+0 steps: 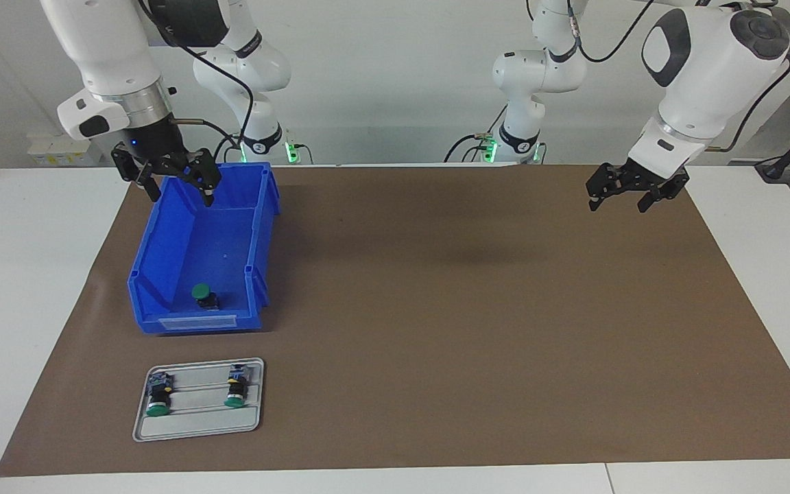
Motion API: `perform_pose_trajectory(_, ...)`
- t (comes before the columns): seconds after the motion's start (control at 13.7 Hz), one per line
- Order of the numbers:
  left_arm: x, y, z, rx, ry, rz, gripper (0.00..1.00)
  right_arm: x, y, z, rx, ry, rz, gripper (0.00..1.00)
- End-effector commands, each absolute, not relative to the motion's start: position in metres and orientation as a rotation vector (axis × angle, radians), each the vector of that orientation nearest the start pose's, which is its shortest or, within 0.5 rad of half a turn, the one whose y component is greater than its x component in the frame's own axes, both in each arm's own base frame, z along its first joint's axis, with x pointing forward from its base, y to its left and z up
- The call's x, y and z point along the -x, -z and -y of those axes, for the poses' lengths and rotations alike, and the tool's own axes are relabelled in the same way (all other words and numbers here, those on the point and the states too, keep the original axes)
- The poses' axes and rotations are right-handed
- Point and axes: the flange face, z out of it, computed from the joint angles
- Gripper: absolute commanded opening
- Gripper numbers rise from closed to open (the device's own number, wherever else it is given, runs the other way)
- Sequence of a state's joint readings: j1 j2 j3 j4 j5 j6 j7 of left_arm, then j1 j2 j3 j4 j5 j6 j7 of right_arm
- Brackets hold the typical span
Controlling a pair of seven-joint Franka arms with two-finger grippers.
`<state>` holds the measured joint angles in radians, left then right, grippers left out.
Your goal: Place and press button with both arms
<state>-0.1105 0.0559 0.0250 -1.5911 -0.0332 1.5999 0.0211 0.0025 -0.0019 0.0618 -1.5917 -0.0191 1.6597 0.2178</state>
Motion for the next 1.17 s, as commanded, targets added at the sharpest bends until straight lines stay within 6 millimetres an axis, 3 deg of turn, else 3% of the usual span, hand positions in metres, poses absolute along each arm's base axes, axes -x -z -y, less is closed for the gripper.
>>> perform_pose_trajectory(0.0, -0.563, -0.587, 0.050, 3.177, -0.050, -0.171, 1.00, -0.562, -0.625, -0.035, 3.124, 0.074, -0.262, 1.00)
perform_pose_trajectory(1.1, -0.563, -0.587, 0.050, 3.178, -0.051, -0.174, 1.00, -0.551, -0.615, -0.027, 3.131, 0.020, -0.265, 1.00)
